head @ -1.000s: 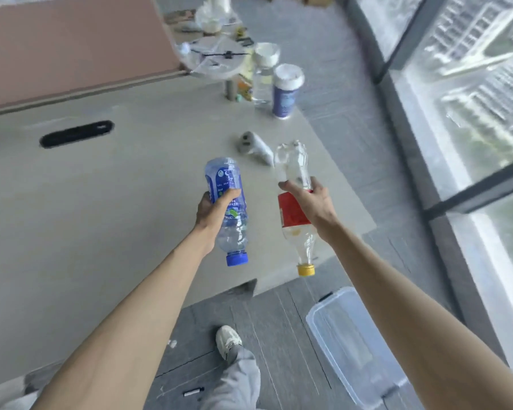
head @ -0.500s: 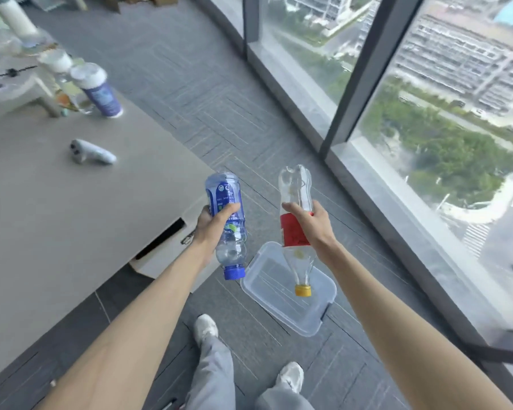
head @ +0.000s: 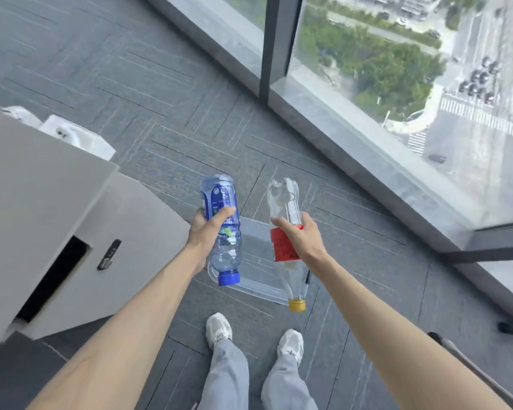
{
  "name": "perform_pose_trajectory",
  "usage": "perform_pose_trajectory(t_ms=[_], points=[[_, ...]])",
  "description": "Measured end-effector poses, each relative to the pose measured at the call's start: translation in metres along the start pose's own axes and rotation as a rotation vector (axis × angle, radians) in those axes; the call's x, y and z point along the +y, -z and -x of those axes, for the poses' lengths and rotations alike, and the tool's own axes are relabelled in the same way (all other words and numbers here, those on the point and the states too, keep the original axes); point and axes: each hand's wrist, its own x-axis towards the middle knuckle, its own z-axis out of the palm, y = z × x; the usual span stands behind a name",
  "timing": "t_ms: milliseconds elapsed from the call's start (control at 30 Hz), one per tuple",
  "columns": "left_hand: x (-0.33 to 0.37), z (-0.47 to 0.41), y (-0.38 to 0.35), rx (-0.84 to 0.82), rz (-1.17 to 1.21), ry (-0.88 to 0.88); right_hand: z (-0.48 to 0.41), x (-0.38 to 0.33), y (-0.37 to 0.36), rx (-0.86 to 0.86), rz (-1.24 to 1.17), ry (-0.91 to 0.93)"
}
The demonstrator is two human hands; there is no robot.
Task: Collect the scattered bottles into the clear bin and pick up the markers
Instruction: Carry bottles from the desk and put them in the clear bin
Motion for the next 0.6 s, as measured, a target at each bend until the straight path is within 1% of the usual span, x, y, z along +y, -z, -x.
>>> perform_pose_trajectory(t_ms=[133, 267, 400, 533, 600], points=[[-0.042, -0.049, 0.006, -0.024, -0.05, -0.002, -0.037, 0.048, -0.018, 0.022, -0.003, 0.002], [-0.1, -0.095, 0.006, -0.019, -0.122, 0.015, -0.075, 0.116, -0.047, 0.006, 0.066, -0.019], [-0.153, -0.141, -0.013, -0.033, -0.148, 0.022, -0.117, 0.183, -0.072, 0.037, 0.092, -0.035], [-0.202, -0.187, -0.038, -0.014, -0.214, -0.048, -0.167, 0.242, -0.082, 0.086, 0.076, -0.026], [-0.226, -0.206, -0.046, -0.016, -0.225, -0.048, -0.191, 0.267, -0.084, 0.093, 0.09, -0.026]])
